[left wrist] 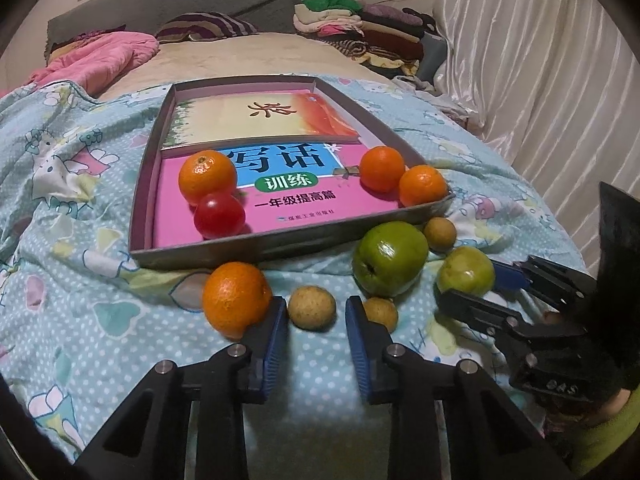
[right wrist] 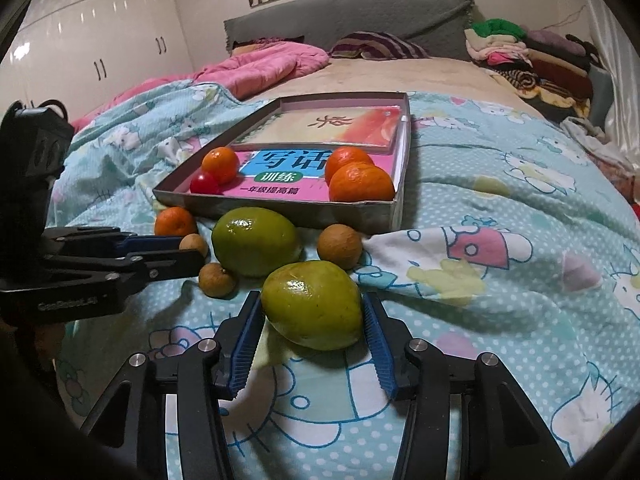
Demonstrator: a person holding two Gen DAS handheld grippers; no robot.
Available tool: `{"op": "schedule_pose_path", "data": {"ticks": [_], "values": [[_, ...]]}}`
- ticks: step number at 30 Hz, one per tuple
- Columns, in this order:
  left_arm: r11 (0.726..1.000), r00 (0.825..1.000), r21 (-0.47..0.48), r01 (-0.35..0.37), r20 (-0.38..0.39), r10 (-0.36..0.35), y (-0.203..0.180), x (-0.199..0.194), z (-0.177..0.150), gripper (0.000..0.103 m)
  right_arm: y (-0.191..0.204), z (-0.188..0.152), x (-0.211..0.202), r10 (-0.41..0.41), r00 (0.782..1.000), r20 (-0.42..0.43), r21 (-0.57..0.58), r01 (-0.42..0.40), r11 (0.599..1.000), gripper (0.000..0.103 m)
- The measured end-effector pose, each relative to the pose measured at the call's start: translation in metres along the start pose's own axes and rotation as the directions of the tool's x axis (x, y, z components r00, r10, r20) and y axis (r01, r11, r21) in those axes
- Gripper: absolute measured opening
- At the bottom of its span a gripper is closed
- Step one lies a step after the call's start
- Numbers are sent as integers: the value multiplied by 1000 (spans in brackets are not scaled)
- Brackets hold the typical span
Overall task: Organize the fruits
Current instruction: 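Close the left gripper on the brown fruit while the right grasps the green pomelo, then carry the brown fruit over the tray while the right carries the pomelo onto the workbook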
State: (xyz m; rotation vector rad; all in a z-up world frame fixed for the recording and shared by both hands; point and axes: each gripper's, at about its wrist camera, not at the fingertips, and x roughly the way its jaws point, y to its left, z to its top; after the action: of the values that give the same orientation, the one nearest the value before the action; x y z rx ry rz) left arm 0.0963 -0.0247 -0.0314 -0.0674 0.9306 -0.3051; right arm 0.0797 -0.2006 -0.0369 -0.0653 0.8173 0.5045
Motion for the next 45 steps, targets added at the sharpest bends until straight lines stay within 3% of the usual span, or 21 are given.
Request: {"op": "schedule_pose_path", "data": {"ticks": [1,8,21,30,45], "values": [[1000,1000,0,-5,0,5,0,1,1,25,0,0,0,0,1000,1,1,0,1000,51],[1000,1000,16,-16,2,16,-3,2,1,25,-3,0,-3,3,1000,16,16,-3,1000,51],[998,998,-24,51,46,-50,7,-39,-2,25,-7,4,-19,31,996,78,45,-34,998,51],[996,995,-87,22,103,-13,35,-60,10,25,-4,10,-25,38,994,98,42,-42,998,51],[993,993,-115,-41,103,53,58,-52,32,25,9,37,-26,61,989,135,-1,-61,998,51]]}}
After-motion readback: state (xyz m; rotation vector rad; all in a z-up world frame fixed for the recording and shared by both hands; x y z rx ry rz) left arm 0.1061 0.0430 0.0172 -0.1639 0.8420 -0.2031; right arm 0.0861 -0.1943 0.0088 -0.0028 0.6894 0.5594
